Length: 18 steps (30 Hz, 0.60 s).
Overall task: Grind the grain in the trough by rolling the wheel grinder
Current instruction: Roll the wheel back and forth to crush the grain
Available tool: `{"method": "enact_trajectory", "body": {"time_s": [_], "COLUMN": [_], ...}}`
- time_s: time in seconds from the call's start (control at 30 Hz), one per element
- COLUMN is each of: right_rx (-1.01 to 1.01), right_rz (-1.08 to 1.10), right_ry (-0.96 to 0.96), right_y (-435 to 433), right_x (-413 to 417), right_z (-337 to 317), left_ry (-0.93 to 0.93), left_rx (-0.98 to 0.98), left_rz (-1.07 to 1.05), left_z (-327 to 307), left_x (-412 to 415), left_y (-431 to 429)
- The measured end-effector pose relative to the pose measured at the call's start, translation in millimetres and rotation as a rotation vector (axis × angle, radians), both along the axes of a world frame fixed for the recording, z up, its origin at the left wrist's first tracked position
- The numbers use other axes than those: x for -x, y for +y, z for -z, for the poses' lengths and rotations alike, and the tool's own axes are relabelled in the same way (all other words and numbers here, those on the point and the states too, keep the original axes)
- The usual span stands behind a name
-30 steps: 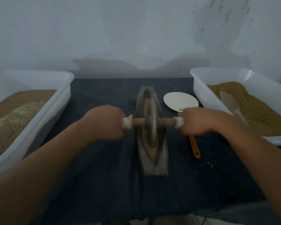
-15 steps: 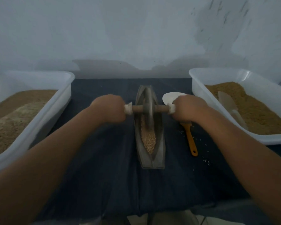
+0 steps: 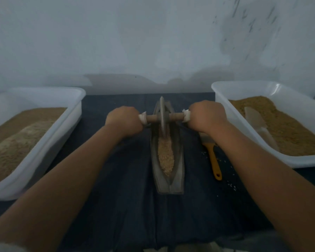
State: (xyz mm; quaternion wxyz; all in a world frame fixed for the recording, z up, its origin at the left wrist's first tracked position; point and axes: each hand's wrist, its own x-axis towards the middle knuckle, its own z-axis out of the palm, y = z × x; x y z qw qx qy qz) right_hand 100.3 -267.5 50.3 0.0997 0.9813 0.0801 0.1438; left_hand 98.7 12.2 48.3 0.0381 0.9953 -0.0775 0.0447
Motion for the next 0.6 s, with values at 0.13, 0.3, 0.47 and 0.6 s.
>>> {"method": "enact_trajectory", "body": {"time_s": [0.13,0.3,0.47,0.6], "right_rx": [-0.085,-0.159,-0.109,-0.091], "right_rz": [-0.087,-0.123,-0.010,0.052], "right_ry": [0.213,0.397,0.170,0.089], "right_y": [-7,-26,-9,1], "right_x": [41,117,63,27], "right_z": [-1,1,9,9], "left_ry": [0.138,0.000,-0.023,-0.045], "left_rx": [-0.008,-0.109,-0.135,-0.146], "left_rz": [0.091,0.202,0.095,0.056], "left_z": [9,13,-2,-18], "left_x": [49,110,54,23], "left_y": [17,36,9,-6]}}
